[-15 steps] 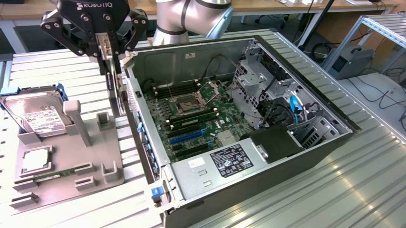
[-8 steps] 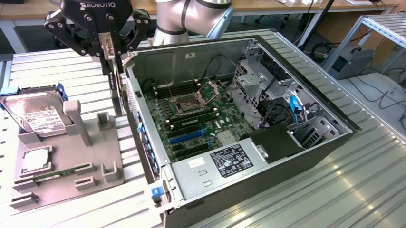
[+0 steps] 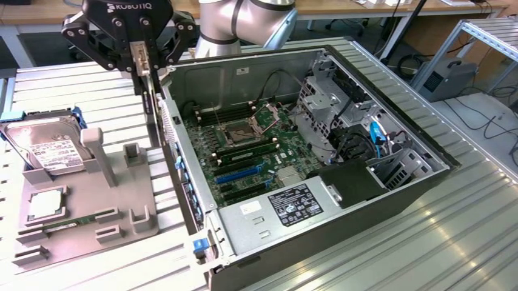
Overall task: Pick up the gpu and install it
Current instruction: 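Pick up the gpu and move the gpu toward the slot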
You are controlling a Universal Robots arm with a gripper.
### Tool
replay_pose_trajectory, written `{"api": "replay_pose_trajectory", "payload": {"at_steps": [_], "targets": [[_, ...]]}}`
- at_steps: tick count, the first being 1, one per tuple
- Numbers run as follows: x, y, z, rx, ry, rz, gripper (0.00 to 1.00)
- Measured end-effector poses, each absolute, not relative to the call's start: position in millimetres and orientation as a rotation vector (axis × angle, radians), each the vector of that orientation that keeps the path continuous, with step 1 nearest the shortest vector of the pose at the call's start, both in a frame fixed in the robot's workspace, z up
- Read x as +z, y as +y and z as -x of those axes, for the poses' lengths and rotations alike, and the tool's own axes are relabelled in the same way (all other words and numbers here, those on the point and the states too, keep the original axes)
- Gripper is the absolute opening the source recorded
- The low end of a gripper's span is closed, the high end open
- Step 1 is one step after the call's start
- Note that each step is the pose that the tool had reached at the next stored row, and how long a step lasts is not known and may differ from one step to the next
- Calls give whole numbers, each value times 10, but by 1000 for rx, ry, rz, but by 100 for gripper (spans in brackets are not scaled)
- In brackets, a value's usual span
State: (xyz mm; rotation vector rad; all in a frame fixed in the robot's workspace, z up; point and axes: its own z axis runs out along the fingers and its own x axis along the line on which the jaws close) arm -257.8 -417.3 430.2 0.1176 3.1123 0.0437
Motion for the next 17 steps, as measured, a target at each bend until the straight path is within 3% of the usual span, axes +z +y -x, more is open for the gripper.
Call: {"api": "replay_pose_trajectory", "payload": {"at_steps": [17], "targets": [[4298,-4173,2469,43,3112,-118,27]]}}
